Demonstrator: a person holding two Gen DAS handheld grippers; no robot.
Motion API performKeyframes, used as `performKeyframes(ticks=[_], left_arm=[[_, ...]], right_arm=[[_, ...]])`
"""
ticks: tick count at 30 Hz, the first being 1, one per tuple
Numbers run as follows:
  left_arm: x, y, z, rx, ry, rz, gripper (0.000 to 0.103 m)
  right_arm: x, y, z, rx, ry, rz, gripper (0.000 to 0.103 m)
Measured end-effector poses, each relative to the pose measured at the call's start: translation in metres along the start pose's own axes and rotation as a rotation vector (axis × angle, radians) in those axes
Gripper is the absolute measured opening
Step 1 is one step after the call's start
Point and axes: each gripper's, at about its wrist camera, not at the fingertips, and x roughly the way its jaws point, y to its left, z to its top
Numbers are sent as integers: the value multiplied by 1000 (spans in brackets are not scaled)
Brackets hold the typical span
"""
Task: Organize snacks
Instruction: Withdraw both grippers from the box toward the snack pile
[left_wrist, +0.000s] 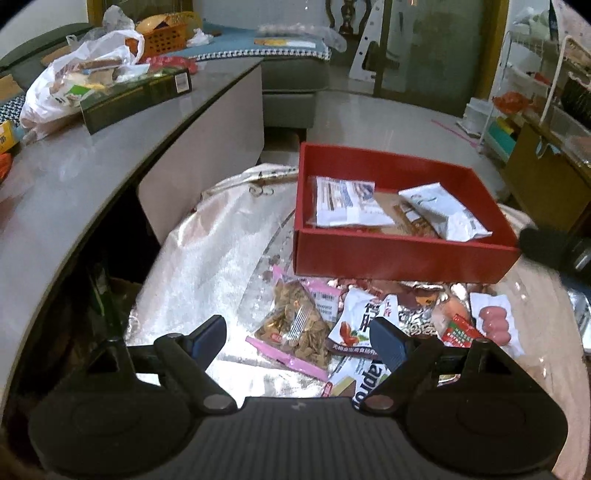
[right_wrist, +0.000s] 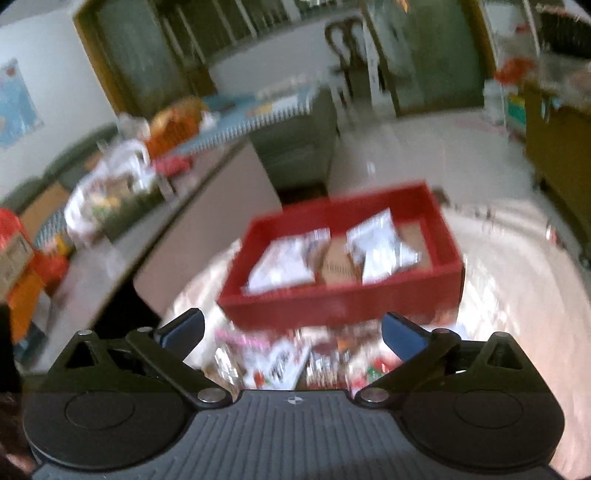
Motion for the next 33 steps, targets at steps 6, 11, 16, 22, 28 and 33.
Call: performKeyframes(ticks=[6,11,16,22,28,33], left_arm=[[-2,3,1,8,-14,12,80],[6,14,1,-1,7,37,80],[28,25,4,-45,77,16,80],[65,22,17,-109,150,-20,80],[103,-3,20,-26,181,41,80],[132,-12,15,15,202,84,83]], right_arm=[[-9,0,11,-23,-62,37,103],[17,2,0,-38,46,27,103],[15,1,7,1,62,22,103],[17,-3,22,-43,93,29,103],[18,-17,17,-18,142,36,103],[17,-26,12,17,169,43,103]])
